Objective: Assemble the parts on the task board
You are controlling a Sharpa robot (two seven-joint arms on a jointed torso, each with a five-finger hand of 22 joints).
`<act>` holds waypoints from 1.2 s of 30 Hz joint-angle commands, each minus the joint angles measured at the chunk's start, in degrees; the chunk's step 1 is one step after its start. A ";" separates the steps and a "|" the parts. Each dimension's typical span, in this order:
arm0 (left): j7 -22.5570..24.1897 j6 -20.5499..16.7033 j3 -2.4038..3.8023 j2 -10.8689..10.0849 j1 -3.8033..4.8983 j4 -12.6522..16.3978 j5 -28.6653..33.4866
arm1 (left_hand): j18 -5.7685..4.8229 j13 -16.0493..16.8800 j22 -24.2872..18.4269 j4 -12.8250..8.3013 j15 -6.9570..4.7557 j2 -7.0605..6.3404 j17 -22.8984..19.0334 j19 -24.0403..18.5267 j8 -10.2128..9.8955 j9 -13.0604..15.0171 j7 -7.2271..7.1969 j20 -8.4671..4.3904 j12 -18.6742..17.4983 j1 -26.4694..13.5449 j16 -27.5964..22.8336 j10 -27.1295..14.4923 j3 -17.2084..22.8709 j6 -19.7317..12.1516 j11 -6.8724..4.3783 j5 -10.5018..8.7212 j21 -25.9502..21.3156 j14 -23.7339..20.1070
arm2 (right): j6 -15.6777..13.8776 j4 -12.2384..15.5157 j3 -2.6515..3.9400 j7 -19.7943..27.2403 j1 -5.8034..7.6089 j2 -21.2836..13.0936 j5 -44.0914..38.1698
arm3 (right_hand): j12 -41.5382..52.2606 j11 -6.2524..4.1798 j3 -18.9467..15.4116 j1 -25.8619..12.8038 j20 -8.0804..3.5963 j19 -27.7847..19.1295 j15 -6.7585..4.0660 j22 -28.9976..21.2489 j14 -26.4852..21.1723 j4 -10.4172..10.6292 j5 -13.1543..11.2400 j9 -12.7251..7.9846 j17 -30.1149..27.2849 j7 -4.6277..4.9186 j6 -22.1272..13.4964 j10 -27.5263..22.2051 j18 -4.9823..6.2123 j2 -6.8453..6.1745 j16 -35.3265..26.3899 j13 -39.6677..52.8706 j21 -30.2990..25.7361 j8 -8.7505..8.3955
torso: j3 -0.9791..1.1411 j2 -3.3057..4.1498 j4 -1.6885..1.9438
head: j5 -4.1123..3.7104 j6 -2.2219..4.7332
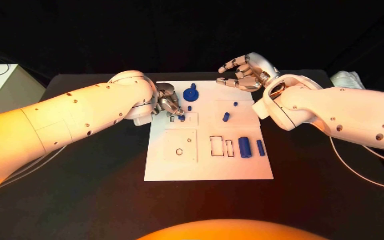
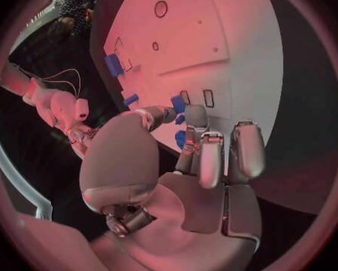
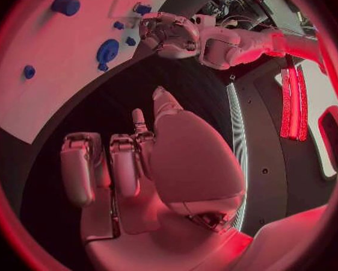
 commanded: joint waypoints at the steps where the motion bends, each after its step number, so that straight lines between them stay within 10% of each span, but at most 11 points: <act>1: 0.62 -1.41 0.12 -0.03 0.00 0.30 0.74 | -0.96 0.16 0.07 -12.50 -0.15 0.61 9.13 -0.05 0.25 0.12 -0.08 -0.04 0.18 0.12 -0.01 -0.01 12.19 0.47 -0.22 0.36 0.05 3.81 | 0.63 0.02 0.02 0.25 -0.04 0.00 -0.13 | -0.04 -0.03 0.37 -0.62 0.22 3.86 0.09 12.11 5.54 -0.04 -0.20 -0.08 12.63 0.22 0.09 -0.27 0.80 0.03 -0.24 8.58 -0.25 0.09 | 0.02 -0.02 0.03 | -0.11 -0.09; 36: 0.46 -0.57 -0.27 0.59 -0.09 1.32 -7.15 | -0.99 0.21 0.19 -12.56 -0.14 0.58 9.20 0.03 0.17 0.17 -0.07 -0.03 0.19 0.16 0.01 0.02 12.15 0.52 -0.22 0.36 0.10 3.83 | 0.80 -0.10 0.02 0.22 -0.12 0.00 -0.13 | -0.04 -0.03 0.37 -0.62 0.22 3.86 0.09 12.11 5.54 -0.04 -0.20 -0.08 12.63 0.22 0.09 -0.27 0.80 0.03 -0.24 8.58 -0.25 0.09 | 0.02 -0.01 0.00 | 0.09 -0.45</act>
